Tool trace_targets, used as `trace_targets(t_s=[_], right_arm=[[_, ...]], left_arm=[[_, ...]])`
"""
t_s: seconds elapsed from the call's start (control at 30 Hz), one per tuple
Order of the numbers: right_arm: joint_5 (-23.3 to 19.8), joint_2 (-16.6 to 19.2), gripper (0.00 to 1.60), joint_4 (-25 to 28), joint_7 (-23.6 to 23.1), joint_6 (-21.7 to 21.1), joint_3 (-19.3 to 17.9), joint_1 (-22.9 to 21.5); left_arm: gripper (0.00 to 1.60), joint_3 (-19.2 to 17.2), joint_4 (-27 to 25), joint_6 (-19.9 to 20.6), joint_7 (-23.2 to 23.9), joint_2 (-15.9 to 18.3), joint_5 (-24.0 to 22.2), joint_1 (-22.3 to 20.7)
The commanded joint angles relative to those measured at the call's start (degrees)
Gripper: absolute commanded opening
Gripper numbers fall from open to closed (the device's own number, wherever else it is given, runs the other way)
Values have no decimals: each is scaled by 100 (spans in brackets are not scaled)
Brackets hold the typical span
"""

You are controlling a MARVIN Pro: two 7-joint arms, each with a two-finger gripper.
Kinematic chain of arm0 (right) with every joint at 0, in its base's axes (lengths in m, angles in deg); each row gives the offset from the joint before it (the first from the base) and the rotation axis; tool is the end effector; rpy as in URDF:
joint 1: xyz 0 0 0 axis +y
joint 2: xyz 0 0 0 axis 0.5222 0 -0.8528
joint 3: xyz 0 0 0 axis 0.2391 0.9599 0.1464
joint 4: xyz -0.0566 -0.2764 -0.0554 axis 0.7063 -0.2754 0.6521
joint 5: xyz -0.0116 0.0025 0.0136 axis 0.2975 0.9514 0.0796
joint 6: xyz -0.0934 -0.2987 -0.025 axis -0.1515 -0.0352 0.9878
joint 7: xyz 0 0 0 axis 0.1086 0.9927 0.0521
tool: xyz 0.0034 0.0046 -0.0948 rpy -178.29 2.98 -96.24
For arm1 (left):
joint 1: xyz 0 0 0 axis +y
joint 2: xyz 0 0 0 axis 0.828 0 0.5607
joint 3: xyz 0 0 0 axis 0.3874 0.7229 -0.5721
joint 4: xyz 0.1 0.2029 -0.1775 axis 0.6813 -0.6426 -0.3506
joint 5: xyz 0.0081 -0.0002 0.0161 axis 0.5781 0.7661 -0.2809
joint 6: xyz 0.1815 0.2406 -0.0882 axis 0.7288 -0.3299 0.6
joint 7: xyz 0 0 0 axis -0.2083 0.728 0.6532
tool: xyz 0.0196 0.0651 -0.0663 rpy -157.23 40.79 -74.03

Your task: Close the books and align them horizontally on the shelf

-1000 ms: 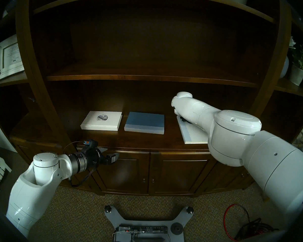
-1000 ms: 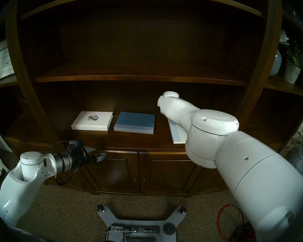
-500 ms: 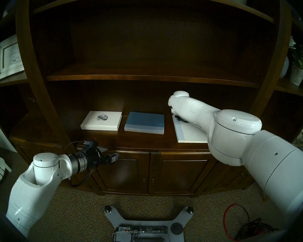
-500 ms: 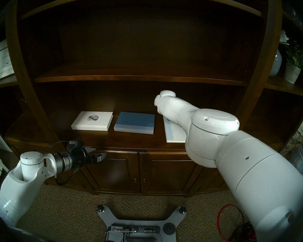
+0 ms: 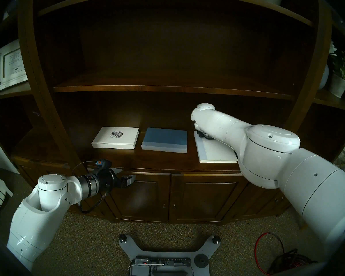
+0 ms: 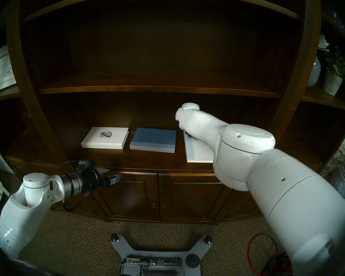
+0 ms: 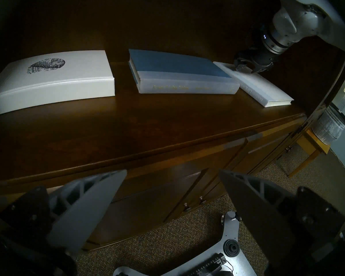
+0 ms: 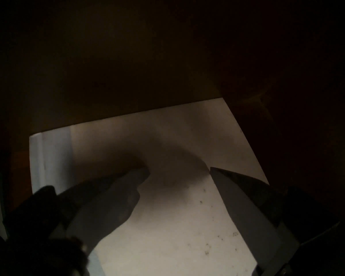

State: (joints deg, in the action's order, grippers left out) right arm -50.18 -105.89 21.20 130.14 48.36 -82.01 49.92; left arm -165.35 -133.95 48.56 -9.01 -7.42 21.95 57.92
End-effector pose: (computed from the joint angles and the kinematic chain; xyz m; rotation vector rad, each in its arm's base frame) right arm 0.6138 0.0468 -0.2566 2.6493 -0.3756 0.8525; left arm 0.3042 0.0952 -0.2806 2.4148 -0.4369 1.2345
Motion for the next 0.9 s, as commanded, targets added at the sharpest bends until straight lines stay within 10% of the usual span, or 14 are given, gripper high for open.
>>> trace_targets(t_s=[0.0, 0.47, 0.5, 0.67, 0.87], right_arm=[[-118, -47, 159, 308, -292, -208, -57, 328], [-65, 167, 152, 622, -311, -284, -107, 277], [-61, 183, 145, 653, -316, -289, -113, 267], [-56, 255, 0, 813, -357, -309, -150, 242], [-41, 358, 0, 1005, -370, -334, -181, 235]], left_arm=[[160, -46, -112, -41, 10, 13, -9, -105], [160, -46, -112, -40, 11, 14, -9, -105], [160, -46, -112, -40, 11, 14, -9, -105], [160, -46, -114, -40, 12, 15, -9, -106], [160, -46, -116, -41, 13, 15, -9, -108]])
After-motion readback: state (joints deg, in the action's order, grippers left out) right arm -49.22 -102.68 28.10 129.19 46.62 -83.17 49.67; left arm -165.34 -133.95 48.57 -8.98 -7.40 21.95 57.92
